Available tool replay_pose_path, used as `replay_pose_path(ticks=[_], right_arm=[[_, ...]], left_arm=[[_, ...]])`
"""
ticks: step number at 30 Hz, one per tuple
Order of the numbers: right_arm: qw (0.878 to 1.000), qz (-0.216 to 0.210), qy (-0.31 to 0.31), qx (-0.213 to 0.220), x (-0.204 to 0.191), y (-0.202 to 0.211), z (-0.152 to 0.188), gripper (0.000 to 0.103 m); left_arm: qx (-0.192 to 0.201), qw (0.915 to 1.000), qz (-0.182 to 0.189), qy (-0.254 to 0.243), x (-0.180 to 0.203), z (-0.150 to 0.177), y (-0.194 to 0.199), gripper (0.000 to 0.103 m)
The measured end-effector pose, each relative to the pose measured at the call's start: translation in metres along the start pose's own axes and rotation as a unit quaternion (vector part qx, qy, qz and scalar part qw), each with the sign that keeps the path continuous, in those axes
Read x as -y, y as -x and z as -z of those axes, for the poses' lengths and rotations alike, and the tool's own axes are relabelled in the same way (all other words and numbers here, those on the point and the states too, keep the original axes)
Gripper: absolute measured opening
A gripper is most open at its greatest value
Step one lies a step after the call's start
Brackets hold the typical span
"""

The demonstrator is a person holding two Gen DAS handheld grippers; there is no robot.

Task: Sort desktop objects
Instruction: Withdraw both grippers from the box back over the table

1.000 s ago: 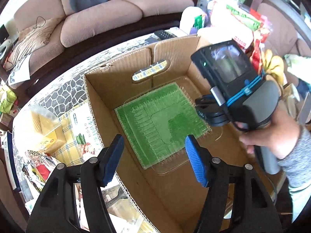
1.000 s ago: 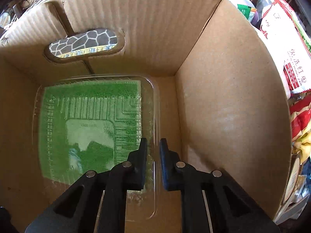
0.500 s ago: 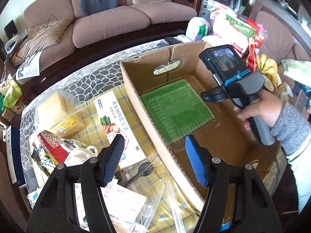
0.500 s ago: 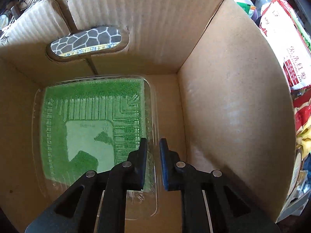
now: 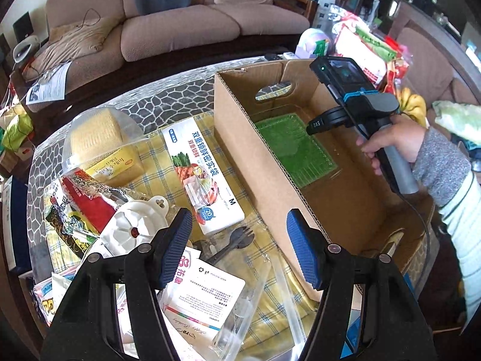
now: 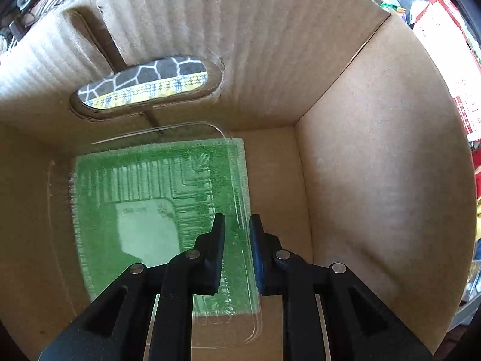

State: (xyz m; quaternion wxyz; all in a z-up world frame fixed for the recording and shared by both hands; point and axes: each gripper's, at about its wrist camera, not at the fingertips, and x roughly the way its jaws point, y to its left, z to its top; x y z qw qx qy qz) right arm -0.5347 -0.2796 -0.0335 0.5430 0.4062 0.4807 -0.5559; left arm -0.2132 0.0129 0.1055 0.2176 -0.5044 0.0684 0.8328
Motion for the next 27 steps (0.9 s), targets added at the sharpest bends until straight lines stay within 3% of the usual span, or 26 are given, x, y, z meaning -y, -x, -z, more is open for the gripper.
replay_pose_path(ticks=[4,8,12,15,17,19,21,23,25,27], right_arm=[[1.0,-0.007,0.006,0.009,0.013,0.018,0.003,0.023],[0.999,-0.028,-0.01,0.019,0.037,0.037,0.004,0.043],[1.0,-0.003,-0.007,0.017,0.046,0.046,0.007,0.043],[0.999,-0.025,-0.015,0.032,0.044,0.063,0.013,0.043],[0.998,-0.034,-0.012,0.048,0.052,0.075,0.021,0.043],[0.997,-0.047,-0.006,0.064,0.047,0.093,0.032,0.045],[0.996,-0.057,-0.007,0.074,0.046,0.11,0.042,0.053],[0.994,-0.068,-0.001,0.083,0.02,0.116,0.046,0.067],[0.992,-0.078,0.005,0.097,-0.007,0.129,0.057,0.079],[0.988,-0.098,0.009,0.116,-0.031,0.151,0.073,0.089]], left_arm=[[0.006,0.9999,0.007,-0.006,0.006,0.001,0.005,0.062],[0.005,1.0,0.008,-0.003,0.008,0.005,0.009,0.062],[0.007,0.9999,0.007,-0.002,0.005,0.011,0.02,0.062],[0.011,0.9999,0.011,-0.001,0.0,0.019,0.031,0.063],[0.015,0.9998,0.01,0.007,-0.006,0.024,0.038,0.068],[0.019,0.9995,0.015,0.021,-0.014,0.029,0.044,0.079],[0.023,0.9991,0.012,0.033,-0.022,0.034,0.051,0.082],[0.029,0.9989,0.003,0.036,-0.028,0.04,0.061,0.089],[0.034,0.9988,-0.001,0.037,-0.032,0.048,0.071,0.103],[0.04,0.9985,-0.005,0.038,-0.039,0.057,0.083,0.103]])
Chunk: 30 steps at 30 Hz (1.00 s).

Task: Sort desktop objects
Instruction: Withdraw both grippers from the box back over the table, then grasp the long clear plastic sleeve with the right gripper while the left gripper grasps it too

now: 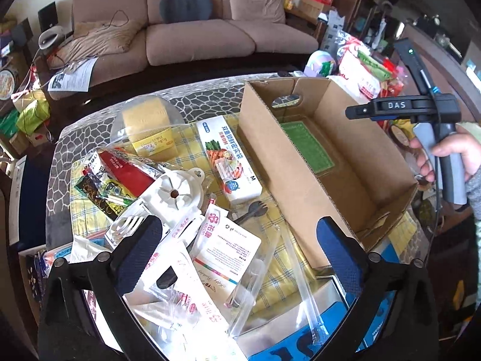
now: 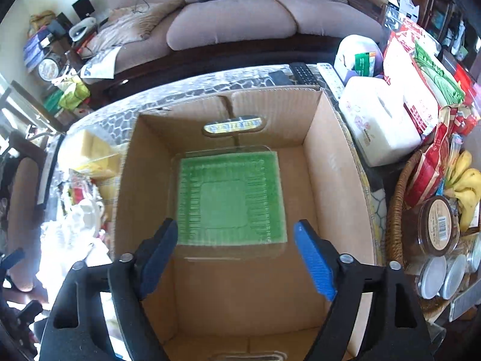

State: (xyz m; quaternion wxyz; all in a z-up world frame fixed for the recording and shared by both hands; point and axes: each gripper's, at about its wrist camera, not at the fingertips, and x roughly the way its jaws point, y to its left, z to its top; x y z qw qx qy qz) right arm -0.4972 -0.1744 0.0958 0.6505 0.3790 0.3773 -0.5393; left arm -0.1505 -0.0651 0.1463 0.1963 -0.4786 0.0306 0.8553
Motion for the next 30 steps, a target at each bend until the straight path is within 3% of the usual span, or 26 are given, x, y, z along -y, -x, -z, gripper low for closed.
replay_pose_path(ticks=[7,12,16,22,26,30], right_arm=[[0.996,-0.067,0.028,0.054,-0.069,0.074,0.044,0.092],[0.991,-0.095,0.069,0.066,-0.125,0.098,0.082,0.092],[0.989,-0.106,0.089,0.058,-0.161,0.095,0.111,0.091],[0.987,-0.132,0.077,0.044,-0.19,0.074,0.148,0.078],[0.99,-0.122,0.06,0.037,-0.197,0.06,0.169,0.06],[0.995,-0.088,0.045,0.024,-0.195,0.04,0.191,0.058]], left_arm=[[0.0,0.9994,-0.019,0.03,-0.039,0.044,0.034,0.103],[-0.011,0.9972,-0.034,0.066,-0.075,0.085,0.042,0.103],[-0.013,0.9985,-0.026,0.047,-0.08,0.108,0.04,0.103],[-0.016,0.9986,-0.007,0.05,-0.084,0.131,0.036,0.102],[-0.02,0.9995,0.0,0.024,-0.073,0.137,0.027,0.098],[-0.023,0.9996,0.002,-0.016,-0.053,0.137,0.015,0.096]])
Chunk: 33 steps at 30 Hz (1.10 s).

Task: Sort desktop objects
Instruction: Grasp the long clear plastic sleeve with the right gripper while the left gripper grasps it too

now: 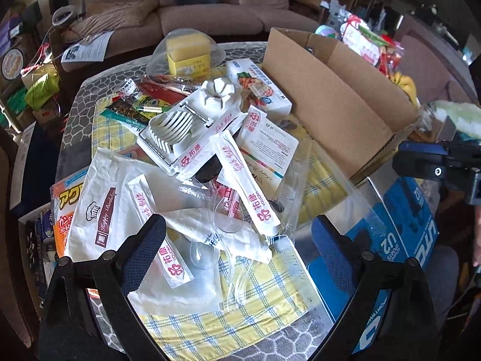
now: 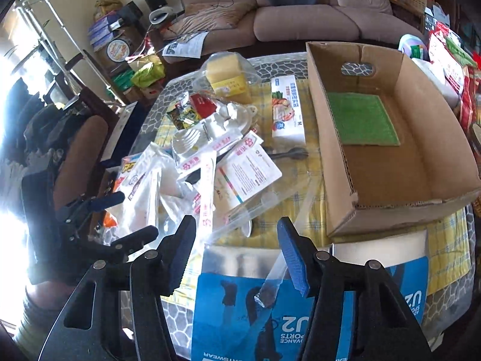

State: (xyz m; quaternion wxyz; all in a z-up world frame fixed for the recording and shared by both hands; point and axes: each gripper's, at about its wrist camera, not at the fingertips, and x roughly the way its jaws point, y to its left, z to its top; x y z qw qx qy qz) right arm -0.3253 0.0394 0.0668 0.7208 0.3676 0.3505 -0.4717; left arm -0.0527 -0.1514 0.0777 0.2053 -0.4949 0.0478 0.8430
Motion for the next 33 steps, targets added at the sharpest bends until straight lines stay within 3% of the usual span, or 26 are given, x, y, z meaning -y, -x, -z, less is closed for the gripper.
replay_pose_path(ticks=[5,9,21,24,25,26,33], right_arm=[[0.999,0.048,-0.011,-0.016,0.007,-0.028,0.028,0.054],[0.997,0.069,-0.025,-0.02,0.019,-0.044,0.04,0.051],[0.995,0.072,-0.045,-0.044,0.039,-0.074,0.049,0.05],[0.995,0.079,-0.041,-0.036,0.041,-0.073,0.051,0.034],[0.995,0.082,-0.038,-0.035,0.041,-0.073,0.051,0.022],[0.995,0.083,-0.038,-0.034,0.043,-0.072,0.051,0.017],[0.996,0.076,-0.043,-0.027,0.052,-0.066,0.052,0.012]], left_arm=[[-0.027,0.9979,-0.012,-0.057,0.025,-0.008,-0.029,0.086],[-0.055,0.9949,-0.013,-0.083,0.036,-0.01,-0.055,0.072],[-0.112,0.9824,-0.007,-0.15,0.062,-0.012,-0.099,0.072],[-0.115,0.9806,-0.012,-0.158,0.065,-0.013,-0.103,0.072],[-0.116,0.9796,-0.018,-0.163,0.066,-0.014,-0.105,0.072],[-0.117,0.9781,-0.025,-0.17,0.068,-0.014,-0.107,0.072],[-0.124,0.9666,-0.068,-0.214,0.085,-0.017,-0.12,0.068]])
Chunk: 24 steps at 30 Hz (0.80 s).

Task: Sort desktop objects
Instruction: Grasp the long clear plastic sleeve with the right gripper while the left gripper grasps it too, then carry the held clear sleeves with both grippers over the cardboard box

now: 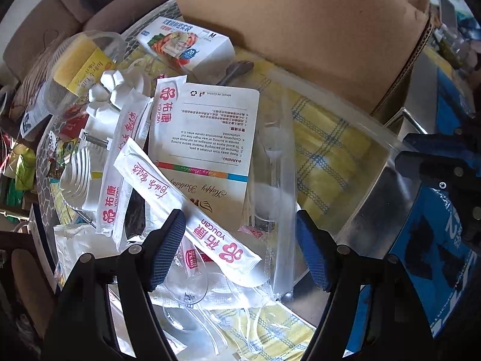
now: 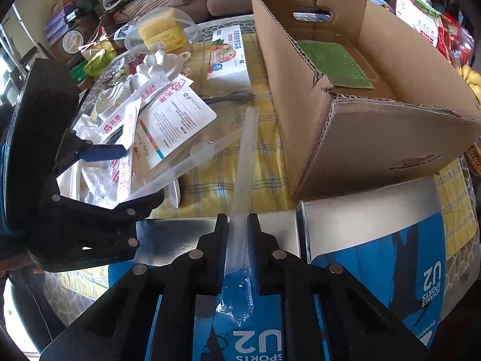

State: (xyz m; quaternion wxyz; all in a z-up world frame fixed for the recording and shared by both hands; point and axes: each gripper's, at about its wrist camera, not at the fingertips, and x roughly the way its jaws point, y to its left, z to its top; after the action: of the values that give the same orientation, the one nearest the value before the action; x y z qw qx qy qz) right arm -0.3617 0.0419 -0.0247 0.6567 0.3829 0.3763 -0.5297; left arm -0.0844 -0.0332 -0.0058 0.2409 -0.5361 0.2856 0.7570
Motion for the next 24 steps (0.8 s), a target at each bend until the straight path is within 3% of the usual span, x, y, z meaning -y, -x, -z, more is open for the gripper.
replay_pose_path(ticks=[1,3,4,6,15,21,24], right_arm=[[1.0,-0.004,-0.003,0.001,0.002,0.002,0.0,0.012],[1.0,-0.009,-0.009,0.005,0.006,0.009,0.001,0.011],[1.0,-0.013,-0.01,0.008,0.007,0.013,0.002,0.011],[1.0,-0.021,-0.014,0.012,0.01,0.02,0.003,0.011],[0.995,-0.082,-0.041,0.037,0.023,0.059,0.008,0.011],[0.989,-0.117,-0.052,0.068,0.032,0.096,0.01,0.011],[0.988,-0.12,-0.051,0.082,0.035,0.112,0.009,0.011]], left_arm=[[-0.002,1.0,-0.007,-0.006,0.002,-0.002,-0.001,0.056],[-0.01,0.9998,-0.013,-0.014,0.006,-0.006,-0.001,0.04],[-0.011,0.9998,-0.009,-0.015,0.007,-0.007,0.0,0.025],[-0.013,0.9998,-0.01,-0.01,0.008,-0.011,0.004,0.013],[0.016,0.996,0.063,0.062,-0.012,-0.005,0.041,0.011],[0.05,0.9815,0.138,0.123,-0.037,0.014,0.079,0.01],[0.072,0.9691,0.175,0.158,-0.05,0.025,0.097,0.01]])
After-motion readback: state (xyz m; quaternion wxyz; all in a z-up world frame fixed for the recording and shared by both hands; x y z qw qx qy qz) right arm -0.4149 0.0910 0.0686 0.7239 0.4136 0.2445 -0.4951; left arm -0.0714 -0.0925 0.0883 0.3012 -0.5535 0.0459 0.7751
